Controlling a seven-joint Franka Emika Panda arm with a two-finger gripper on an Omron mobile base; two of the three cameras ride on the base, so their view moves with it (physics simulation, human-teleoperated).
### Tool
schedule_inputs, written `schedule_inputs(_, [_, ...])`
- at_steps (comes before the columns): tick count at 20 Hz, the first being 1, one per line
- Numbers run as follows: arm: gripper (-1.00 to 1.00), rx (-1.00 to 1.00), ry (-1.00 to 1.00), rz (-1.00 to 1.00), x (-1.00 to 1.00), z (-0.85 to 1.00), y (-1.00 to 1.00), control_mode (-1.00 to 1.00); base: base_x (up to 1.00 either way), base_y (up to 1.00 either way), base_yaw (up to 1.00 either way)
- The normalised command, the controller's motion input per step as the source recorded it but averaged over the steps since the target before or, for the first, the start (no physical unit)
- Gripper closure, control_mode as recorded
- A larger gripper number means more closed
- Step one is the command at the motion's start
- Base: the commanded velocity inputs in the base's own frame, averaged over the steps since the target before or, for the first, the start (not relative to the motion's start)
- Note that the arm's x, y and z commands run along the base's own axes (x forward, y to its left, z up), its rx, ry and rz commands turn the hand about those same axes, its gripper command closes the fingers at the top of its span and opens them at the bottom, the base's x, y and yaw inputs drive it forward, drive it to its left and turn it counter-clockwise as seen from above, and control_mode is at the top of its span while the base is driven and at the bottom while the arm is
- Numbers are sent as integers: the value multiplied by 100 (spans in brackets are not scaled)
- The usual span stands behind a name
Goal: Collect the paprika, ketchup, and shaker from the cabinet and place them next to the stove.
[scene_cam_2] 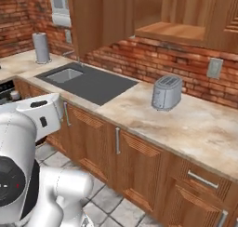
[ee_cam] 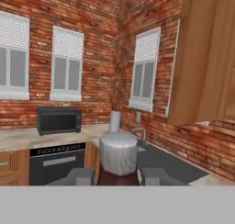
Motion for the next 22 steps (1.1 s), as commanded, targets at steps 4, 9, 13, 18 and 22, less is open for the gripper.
schedule_inputs(4, [100,0,0,0,0,0,0,100,-49,31,52])
schedule_inputs(9, [100,0,0,0,0,0,0,100,-34,36,56])
schedule_inputs(13, [100,0,0,0,0,0,0,100,-9,5,53])
schedule_inputs(18, [100,0,0,0,0,0,0,100,5,-26,47])
schedule_inputs(22, [100,0,0,0,0,0,0,100,9,-22,47])
